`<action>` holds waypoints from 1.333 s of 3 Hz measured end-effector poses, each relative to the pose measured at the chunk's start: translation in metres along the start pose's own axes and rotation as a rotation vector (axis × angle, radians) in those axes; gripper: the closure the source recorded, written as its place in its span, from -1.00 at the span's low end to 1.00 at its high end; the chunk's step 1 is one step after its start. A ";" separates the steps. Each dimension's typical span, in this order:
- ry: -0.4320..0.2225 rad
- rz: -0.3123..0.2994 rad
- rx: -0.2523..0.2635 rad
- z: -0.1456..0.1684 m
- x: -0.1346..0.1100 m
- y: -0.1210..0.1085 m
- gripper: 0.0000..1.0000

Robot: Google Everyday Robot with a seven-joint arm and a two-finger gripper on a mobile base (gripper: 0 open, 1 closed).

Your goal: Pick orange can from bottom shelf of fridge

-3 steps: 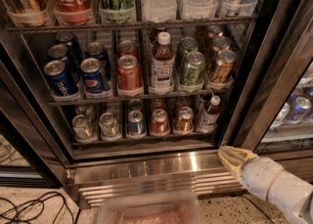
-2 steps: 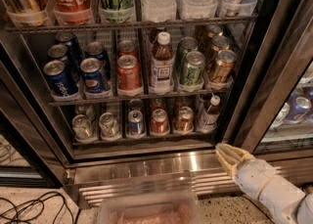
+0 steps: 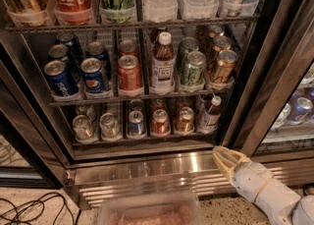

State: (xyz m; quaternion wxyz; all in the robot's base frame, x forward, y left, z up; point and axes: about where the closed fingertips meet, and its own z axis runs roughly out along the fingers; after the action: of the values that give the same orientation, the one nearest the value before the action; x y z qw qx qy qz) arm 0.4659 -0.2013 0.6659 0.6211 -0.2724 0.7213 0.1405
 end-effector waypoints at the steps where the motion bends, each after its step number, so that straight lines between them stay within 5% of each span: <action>1: -0.054 -0.005 0.017 0.011 0.000 0.015 1.00; 3: -0.212 0.023 0.052 0.054 0.001 0.056 1.00; 4: -0.212 0.023 0.052 0.054 0.001 0.056 1.00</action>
Offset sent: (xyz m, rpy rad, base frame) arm 0.0093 0.0823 -0.0144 0.1645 -0.2207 -0.0246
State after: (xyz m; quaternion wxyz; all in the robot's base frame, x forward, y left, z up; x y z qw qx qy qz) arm 0.4780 -0.1267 0.6468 0.6991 -0.2313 0.6582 0.1569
